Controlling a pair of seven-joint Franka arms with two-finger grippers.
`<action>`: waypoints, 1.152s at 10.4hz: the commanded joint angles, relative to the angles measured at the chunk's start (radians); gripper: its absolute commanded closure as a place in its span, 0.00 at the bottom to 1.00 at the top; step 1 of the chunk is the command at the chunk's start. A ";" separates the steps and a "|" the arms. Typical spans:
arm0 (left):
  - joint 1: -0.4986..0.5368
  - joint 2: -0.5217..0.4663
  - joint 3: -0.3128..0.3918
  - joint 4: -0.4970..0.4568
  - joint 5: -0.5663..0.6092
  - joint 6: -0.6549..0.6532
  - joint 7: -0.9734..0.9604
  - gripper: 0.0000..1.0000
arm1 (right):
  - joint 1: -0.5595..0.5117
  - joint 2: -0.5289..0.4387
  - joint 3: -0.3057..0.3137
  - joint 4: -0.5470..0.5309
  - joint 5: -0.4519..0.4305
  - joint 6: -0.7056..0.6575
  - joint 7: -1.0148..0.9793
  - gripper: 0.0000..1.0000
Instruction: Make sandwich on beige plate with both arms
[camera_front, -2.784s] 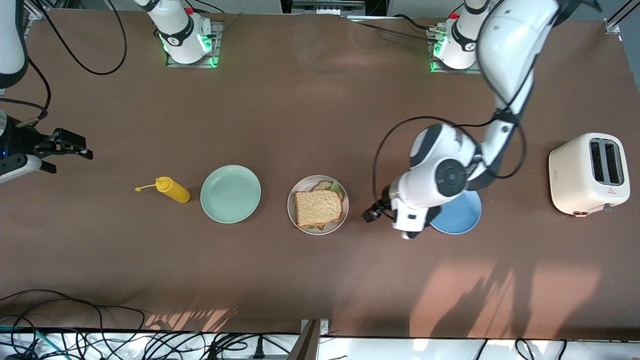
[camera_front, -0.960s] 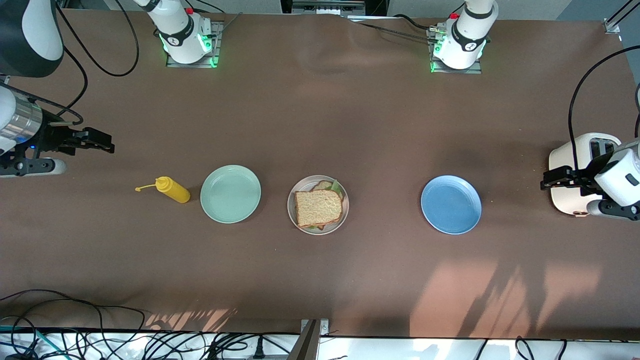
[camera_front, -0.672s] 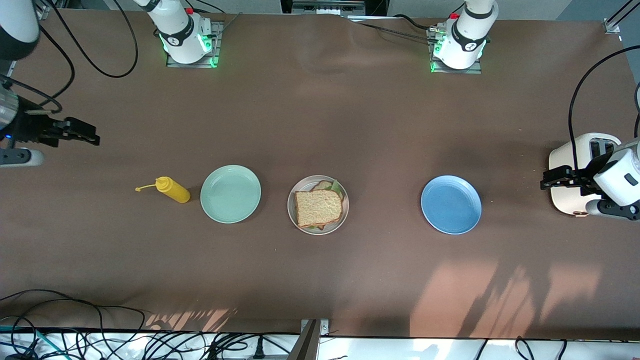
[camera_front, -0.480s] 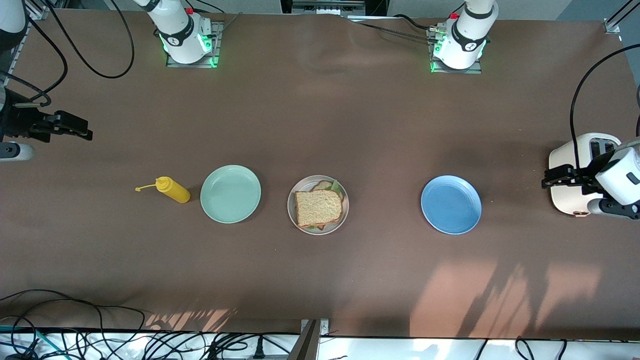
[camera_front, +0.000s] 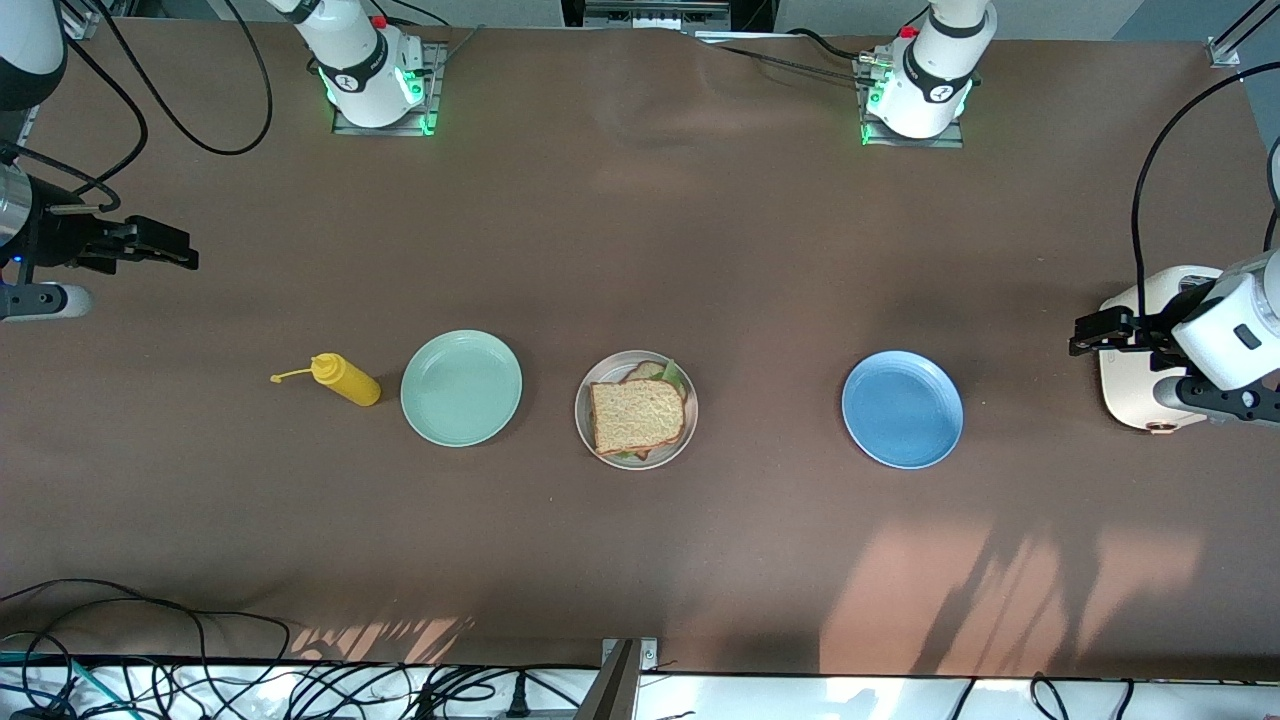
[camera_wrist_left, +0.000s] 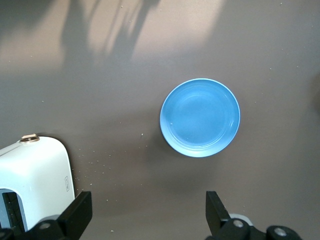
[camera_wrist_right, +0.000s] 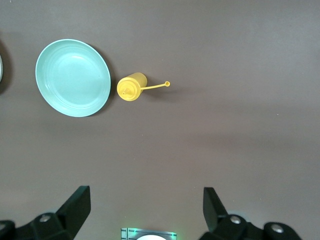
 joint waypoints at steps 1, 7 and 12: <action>-0.002 -0.009 -0.001 0.008 0.010 -0.020 0.021 0.00 | -0.001 -0.142 0.017 -0.193 -0.002 0.158 -0.005 0.00; -0.002 -0.009 0.002 0.008 0.010 -0.020 0.025 0.00 | 0.007 -0.080 0.021 -0.102 -0.008 0.214 -0.014 0.00; 0.000 -0.009 0.001 0.008 0.010 -0.020 0.025 0.00 | 0.007 -0.078 0.017 -0.102 -0.005 0.219 -0.079 0.00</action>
